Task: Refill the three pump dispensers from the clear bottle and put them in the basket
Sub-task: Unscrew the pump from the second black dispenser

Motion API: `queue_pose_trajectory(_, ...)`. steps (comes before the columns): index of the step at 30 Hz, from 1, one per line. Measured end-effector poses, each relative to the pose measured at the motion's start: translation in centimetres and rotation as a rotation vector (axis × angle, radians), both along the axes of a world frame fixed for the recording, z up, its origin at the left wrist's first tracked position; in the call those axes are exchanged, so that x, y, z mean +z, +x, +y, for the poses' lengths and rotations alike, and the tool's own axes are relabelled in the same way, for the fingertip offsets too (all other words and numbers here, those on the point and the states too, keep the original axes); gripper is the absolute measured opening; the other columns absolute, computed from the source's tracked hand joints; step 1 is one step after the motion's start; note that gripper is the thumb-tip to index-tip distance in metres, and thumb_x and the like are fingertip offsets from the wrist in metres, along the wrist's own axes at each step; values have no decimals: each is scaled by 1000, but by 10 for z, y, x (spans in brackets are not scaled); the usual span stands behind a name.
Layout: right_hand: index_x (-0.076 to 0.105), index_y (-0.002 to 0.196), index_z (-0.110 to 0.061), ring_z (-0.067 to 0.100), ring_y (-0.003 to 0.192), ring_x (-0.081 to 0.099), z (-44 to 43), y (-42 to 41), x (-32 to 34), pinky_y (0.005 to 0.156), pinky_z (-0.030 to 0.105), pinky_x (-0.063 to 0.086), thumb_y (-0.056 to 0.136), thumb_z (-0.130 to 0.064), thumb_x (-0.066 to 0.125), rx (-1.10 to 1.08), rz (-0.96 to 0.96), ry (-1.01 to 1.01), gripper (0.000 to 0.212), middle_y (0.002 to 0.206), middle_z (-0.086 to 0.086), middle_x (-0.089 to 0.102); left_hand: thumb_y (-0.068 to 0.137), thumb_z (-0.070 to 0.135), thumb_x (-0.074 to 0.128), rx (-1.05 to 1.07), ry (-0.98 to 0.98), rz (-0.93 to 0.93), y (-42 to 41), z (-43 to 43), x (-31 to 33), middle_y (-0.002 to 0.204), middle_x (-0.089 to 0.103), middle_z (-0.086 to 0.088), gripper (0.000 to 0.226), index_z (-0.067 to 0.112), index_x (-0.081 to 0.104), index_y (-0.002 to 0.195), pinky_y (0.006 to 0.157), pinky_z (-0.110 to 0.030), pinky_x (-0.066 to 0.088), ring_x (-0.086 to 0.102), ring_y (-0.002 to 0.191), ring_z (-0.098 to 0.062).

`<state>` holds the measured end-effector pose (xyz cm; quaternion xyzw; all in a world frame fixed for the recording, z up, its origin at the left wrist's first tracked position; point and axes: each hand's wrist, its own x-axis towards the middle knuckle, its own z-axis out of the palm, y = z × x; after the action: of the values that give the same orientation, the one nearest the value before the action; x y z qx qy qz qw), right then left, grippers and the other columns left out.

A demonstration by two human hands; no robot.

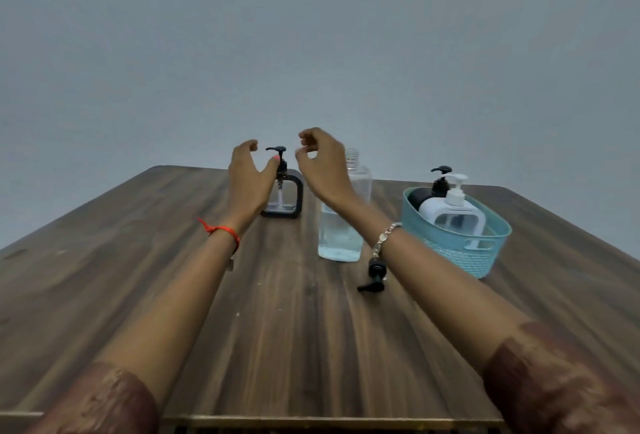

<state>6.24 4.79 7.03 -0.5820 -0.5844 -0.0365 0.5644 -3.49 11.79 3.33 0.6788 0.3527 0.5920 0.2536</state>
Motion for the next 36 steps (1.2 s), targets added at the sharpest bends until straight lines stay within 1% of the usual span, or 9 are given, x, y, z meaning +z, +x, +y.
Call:
queue_pose_trajectory(4, 42, 126, 0, 28, 120, 43, 44, -19, -33, 91, 26, 34, 88, -4, 47, -39, 121, -272, 38, 131, 17, 45, 89, 41, 55, -133, -245, 165, -4, 43, -30, 152, 29, -11, 72, 7, 24, 145, 111, -36, 25, 29, 138, -24)
queue_pose_trajectory(7, 36, 127, 4, 34, 127, 36, 77, -16, -54, 104, 37, 33, 88, -7, 46, -149, 253, -416, 42, 135, 21, 39, 83, 46, 55, -195, -261, 224, 0, 70, -43, 132, 50, -16, 60, 13, 45, 131, 105, -41, 32, 45, 123, -27)
queue_pose_trajectory(15, 0, 147, -17, 38, 140, 12, 134, -2, -75, 114, 46, 22, 89, -8, 56, -247, 490, -452, 82, 154, 20, 7, 87, 44, 58, -177, -377, 289, 15, 127, -64, 157, 16, -10, 86, 3, 14, 148, 116, -35, 19, 19, 143, -24)
queue_pose_trajectory(18, 5, 147, -24, 35, 132, 33, 144, -1, -80, 108, 47, 31, 90, -5, 51, -239, 521, -444, 76, 148, 17, 27, 89, 33, 59, -171, -349, 277, 22, 129, -66, 145, 40, -12, 70, -5, 30, 141, 100, -15, 33, 42, 130, -25)
queue_pose_trajectory(20, 19, 143, -26, 34, 121, 46, 147, -1, -82, 102, 47, 38, 91, -4, 43, -248, 505, -435, 61, 138, 15, 43, 89, 16, 60, -228, -317, 185, 27, 125, -66, 110, 59, -12, 47, -9, 47, 126, 62, 0, 38, 61, 85, -3)
queue_pose_trajectory(23, 50, 119, -18, 30, 105, 55, 140, 0, -80, 92, 41, 46, 92, -5, 35, -285, 448, -362, 34, 119, 12, 58, 90, 5, 56, -290, -314, 39, 33, 120, -66, 84, 61, -2, 27, -9, 56, 113, 48, 1, 37, 56, 53, 15)
queue_pose_trajectory(30, 51, 117, -8, 32, 95, 59, 85, -17, -67, 76, 40, 50, 83, 8, 41, -169, 116, -240, 39, 105, 15, 64, 82, 14, 67, -311, -378, -22, 4, 119, -51, 96, 60, 7, 27, 21, 50, 102, 74, -27, 49, 60, 99, -18)
queue_pose_trajectory(33, 52, 115, -7, 32, 90, 61, 57, -26, -54, 68, 36, 48, 79, 10, 42, -123, 37, -199, 41, 101, 15, 65, 77, 19, 75, -324, -398, -57, -14, 101, -38, 98, 55, 7, 52, 16, 37, 113, 65, -25, 48, 59, 90, -11)
queue_pose_trajectory(36, 54, 115, -12, 29, 98, 57, 32, -34, -40, 82, 40, 50, 78, 6, 44, -97, 12, -200, 43, 108, 11, 63, 72, 22, 78, -411, -382, -17, -30, 76, -27, 95, 68, 7, 45, 17, 54, 110, 65, -22, 52, 65, 84, -7)
